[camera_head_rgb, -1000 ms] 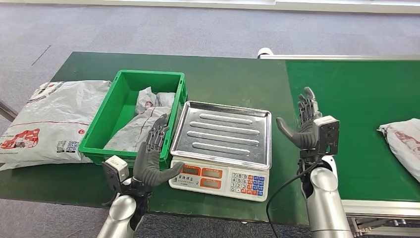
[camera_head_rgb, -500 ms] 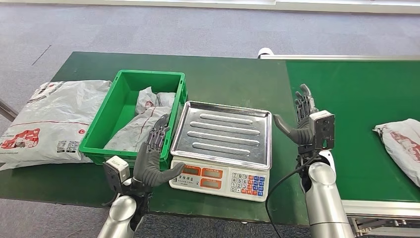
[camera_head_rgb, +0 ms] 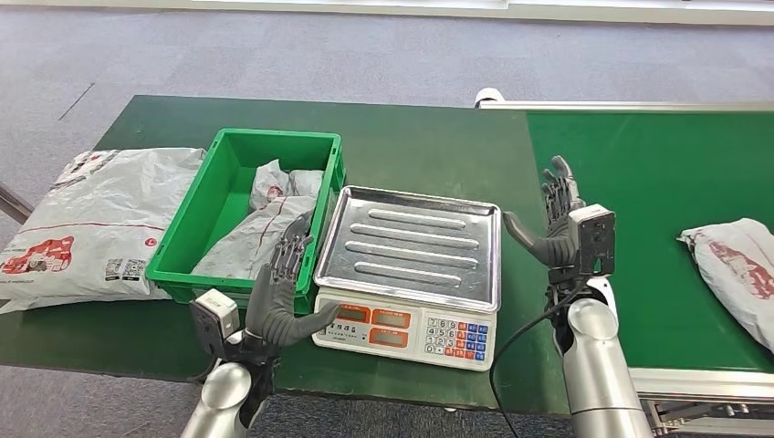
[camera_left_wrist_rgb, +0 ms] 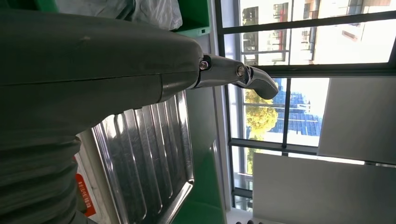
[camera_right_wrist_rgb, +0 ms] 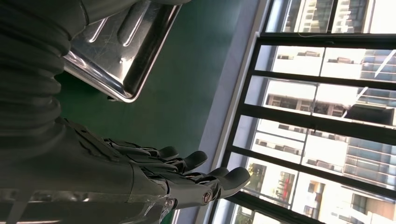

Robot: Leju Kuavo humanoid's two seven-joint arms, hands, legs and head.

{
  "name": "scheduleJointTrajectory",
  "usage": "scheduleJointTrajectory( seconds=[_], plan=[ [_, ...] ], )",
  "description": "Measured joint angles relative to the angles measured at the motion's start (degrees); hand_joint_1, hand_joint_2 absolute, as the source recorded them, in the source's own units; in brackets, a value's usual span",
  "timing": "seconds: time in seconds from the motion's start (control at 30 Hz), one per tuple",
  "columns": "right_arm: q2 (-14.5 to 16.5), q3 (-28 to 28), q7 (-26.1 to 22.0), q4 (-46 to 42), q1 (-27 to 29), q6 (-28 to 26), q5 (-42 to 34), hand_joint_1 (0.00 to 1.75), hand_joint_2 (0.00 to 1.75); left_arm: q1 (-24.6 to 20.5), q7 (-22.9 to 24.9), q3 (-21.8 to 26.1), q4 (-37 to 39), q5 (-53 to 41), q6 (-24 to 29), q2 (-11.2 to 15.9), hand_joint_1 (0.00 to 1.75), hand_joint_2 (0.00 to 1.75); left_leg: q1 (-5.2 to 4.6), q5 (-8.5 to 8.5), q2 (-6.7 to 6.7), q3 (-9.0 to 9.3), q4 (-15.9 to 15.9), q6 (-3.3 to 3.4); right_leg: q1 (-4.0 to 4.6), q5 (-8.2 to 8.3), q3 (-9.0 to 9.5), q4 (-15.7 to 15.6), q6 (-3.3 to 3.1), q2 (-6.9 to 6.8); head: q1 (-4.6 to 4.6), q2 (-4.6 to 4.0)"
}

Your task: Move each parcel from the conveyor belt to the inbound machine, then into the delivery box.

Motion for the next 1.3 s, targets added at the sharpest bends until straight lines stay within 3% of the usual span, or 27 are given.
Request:
scheduleJointTrajectory(
  seconds=[0.8,0.93,1.07,1.2,1.3],
  plan=[
    [-0.1,-2.0,6.0,3.4,-0.2,-0.9,1.6,0.00,1.75,0.5,0.7,0.0,-0.4,-1.2,-1.0,0.0,0.00,1.75,0.00,-0.01,0.00,0.00,0.0,0.01,0.00,0.00,-0.01,0.0,0.00,0.01,0.00,0.00],
    [-0.1,-2.7,7.9,4.9,-0.7,-2.8,2.3,0.00,0.00,0.5,0.7,0.0,-0.4,-1.2,-1.0,0.0,0.00,1.75,0.00,-0.01,0.00,-0.01,0.0,0.01,0.00,0.00,-0.01,0.0,0.00,0.00,0.00,0.00],
    [-0.1,-3.0,9.4,5.7,-1.1,-5.3,4.2,0.00,1.75,0.6,0.7,0.0,-0.5,-1.3,-1.0,0.0,0.00,1.75,0.00,-0.01,0.00,0.00,0.0,0.01,0.00,0.00,-0.01,0.0,0.00,0.01,0.00,0.00],
    [-0.1,-3.3,10.5,5.8,-1.2,-9.5,7.7,0.00,1.75,0.9,1.0,0.0,-0.5,-1.7,-1.0,-0.1,0.00,1.75,0.00,-0.01,0.00,0.00,0.0,0.01,0.00,0.00,0.00,0.0,0.00,0.00,0.00,0.00],
    [-0.1,-3.8,12.6,5.8,-1.3,-16.5,14.0,0.00,1.75,1.1,1.2,0.0,-0.9,-1.9,-1.0,-0.2,0.00,1.75,0.00,-0.01,0.00,0.00,0.0,0.01,-0.01,0.00,-0.01,0.0,0.00,0.00,0.00,0.00]
  ],
)
